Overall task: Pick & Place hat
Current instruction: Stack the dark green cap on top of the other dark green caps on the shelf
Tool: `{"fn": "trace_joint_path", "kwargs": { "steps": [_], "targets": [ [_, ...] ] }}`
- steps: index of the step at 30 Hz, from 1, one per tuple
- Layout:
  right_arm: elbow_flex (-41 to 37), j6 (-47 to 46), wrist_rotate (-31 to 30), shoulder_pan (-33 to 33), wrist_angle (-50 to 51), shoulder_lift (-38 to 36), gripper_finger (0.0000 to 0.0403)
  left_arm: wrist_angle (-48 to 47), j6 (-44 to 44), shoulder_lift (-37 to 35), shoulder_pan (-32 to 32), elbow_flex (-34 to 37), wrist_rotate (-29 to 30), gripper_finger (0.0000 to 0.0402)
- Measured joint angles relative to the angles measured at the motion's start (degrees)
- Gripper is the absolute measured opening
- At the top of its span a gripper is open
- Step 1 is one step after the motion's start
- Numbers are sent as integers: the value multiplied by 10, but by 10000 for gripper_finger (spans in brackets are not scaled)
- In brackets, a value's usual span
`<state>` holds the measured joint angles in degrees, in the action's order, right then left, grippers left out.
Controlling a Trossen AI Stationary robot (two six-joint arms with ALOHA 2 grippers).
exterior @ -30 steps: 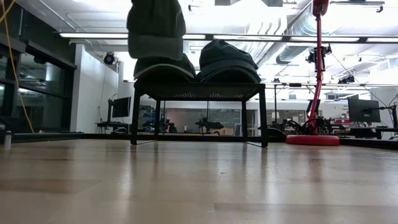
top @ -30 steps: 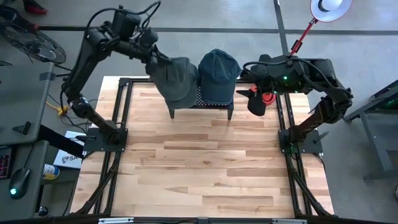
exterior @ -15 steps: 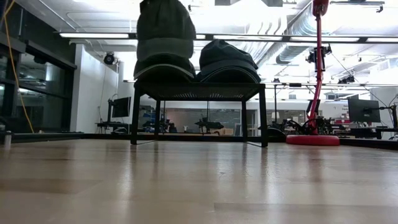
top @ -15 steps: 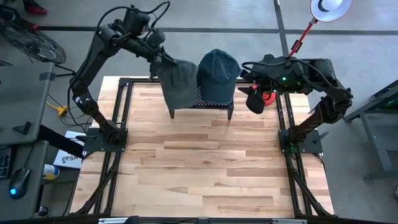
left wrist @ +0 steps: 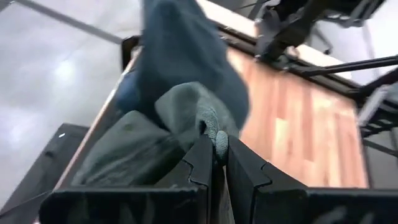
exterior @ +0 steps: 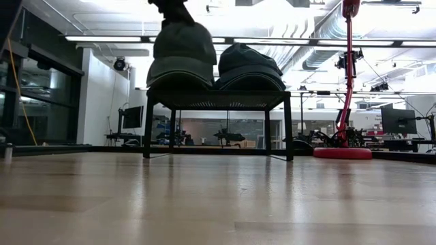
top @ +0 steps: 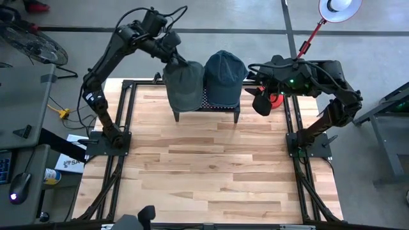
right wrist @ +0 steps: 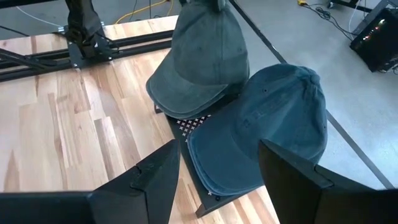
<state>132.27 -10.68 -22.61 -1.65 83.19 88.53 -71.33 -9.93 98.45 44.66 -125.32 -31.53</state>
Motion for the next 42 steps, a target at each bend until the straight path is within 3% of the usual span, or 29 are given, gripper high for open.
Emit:
{"fn": "trace_joint_path", "kwargs": {
  "steps": [13,19,29,42],
  "targets": [
    [0,-13,-21,0,2,0,209,10,-38,20,0,1,168,20],
    [0,-13,-64,0,3,0,209,17,-53,19,0,16,212,20],
    [0,-28,-124,0,2,0,208,62,-53,19,0,67,193,24],
    [0,-50,-112,0,2,0,208,94,-60,19,-1,70,179,120]
  ]
}}
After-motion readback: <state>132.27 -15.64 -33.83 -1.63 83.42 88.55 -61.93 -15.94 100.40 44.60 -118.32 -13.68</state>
